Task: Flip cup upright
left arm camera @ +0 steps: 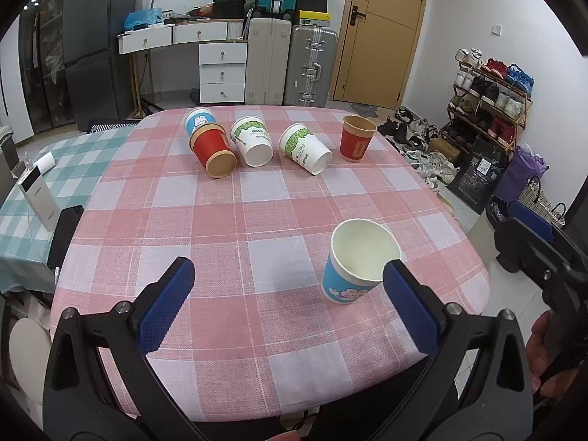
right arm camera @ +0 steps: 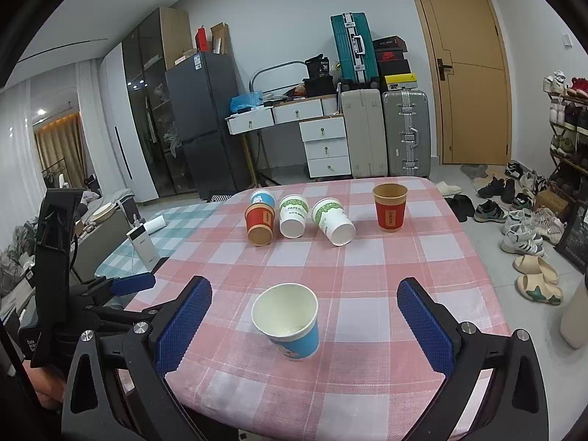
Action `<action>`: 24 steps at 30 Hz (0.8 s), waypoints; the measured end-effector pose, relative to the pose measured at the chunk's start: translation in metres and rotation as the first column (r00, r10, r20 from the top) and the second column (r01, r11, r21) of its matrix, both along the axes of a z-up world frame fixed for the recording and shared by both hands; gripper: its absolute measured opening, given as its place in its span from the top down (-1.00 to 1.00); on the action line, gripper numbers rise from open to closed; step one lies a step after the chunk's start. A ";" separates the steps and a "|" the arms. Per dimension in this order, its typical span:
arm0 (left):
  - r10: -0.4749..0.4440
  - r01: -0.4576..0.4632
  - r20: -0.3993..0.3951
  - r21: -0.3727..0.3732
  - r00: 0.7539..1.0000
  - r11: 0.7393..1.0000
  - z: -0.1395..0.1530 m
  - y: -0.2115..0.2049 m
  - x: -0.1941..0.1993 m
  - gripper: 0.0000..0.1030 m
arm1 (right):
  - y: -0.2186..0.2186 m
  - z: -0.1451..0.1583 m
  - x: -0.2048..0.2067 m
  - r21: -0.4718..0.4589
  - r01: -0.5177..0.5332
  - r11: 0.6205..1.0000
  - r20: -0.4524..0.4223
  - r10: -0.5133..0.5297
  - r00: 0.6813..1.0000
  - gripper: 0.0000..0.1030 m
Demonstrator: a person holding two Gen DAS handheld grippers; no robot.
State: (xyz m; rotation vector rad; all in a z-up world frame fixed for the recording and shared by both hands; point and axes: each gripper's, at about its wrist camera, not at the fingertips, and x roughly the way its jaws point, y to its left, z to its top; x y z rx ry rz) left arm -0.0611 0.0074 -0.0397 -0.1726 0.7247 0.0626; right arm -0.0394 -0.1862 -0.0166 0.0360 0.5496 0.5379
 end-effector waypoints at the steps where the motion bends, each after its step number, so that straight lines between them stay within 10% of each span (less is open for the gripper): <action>1: 0.001 -0.001 -0.001 0.001 1.000 1.000 0.000 0.000 0.000 -0.99 | 0.000 0.000 0.000 -0.001 0.001 1.000 0.000 -0.001 1.000 -1.00; 24: 0.012 -0.012 -0.006 -0.001 1.000 1.000 0.001 0.005 -0.006 -0.99 | 0.005 0.001 0.001 -0.001 -0.011 1.000 0.001 0.011 1.000 -1.00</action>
